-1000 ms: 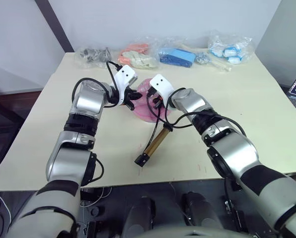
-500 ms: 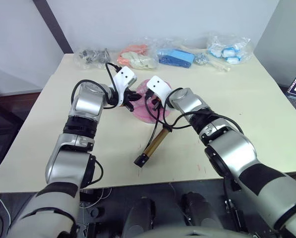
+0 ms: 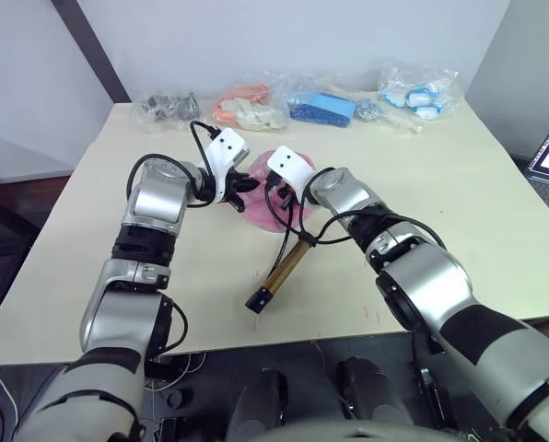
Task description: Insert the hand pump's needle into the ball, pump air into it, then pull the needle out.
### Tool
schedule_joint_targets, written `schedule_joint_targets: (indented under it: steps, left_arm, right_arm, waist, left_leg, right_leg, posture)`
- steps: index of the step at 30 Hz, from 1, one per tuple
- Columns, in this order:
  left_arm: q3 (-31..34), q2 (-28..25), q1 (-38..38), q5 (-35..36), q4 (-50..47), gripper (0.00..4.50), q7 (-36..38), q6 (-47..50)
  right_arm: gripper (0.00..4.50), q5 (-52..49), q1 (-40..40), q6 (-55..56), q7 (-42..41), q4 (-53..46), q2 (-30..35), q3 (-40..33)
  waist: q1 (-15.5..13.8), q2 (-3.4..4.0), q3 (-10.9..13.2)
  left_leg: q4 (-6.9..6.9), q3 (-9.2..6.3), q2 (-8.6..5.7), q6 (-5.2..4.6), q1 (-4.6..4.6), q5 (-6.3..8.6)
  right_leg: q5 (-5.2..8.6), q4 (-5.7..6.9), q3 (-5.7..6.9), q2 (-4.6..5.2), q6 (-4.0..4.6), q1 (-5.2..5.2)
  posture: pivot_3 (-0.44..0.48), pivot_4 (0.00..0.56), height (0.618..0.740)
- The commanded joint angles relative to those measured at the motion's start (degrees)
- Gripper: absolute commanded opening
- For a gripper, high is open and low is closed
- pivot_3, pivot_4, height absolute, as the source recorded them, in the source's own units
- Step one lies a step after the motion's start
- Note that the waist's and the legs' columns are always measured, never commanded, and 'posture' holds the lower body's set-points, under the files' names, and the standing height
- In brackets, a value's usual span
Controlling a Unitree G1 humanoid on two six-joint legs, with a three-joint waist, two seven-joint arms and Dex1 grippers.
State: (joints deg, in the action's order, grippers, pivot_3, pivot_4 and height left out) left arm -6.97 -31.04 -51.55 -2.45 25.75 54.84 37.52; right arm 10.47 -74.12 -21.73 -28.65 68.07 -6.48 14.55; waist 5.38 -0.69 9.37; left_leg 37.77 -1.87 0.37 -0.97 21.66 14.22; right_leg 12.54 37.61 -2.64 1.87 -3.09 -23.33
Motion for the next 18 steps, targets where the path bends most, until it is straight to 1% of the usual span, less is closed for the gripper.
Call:
schedule_joint_targets:
  steps: [1,10,18]
  left_arm:
    - [-3.20,2.08,2.37,3.06,-1.14,0.00,5.02,2.00]
    - [-2.84,1.58,3.31,4.26,-3.22,0.00,5.42,3.95]
    - [-2.69,0.50,4.84,5.60,-6.29,0.00,6.30,5.59]
  right_arm:
    - [0.37,1.17,1.84,-0.13,0.44,3.18,-1.36,0.50]
    - [0.37,1.57,2.42,0.91,0.95,4.27,-2.00,0.01]
    - [0.37,1.92,2.47,1.65,1.11,4.77,-2.77,-0.37]
  waist:
    - [0.02,0.00,0.00]
    - [0.17,0.00,-0.01]
    - [0.26,-0.03,-0.03]
  left_leg:
    - [0.00,0.00,0.00,0.00,0.00,0.00]
    - [-0.08,-0.01,0.01,0.00,-0.04,0.00]
    - [-0.47,-0.02,0.00,0.00,-0.29,0.00]
  right_leg:
    - [0.00,0.00,0.00,0.00,0.00,0.00]
    - [0.02,-0.01,-0.01,0.00,0.04,0.00]
    - [0.12,-0.01,-0.14,-0.07,0.19,0.00]
  posture:
    - [0.000,0.150,0.740]
    - [0.000,0.150,0.740]
    - [0.000,0.150,0.740]
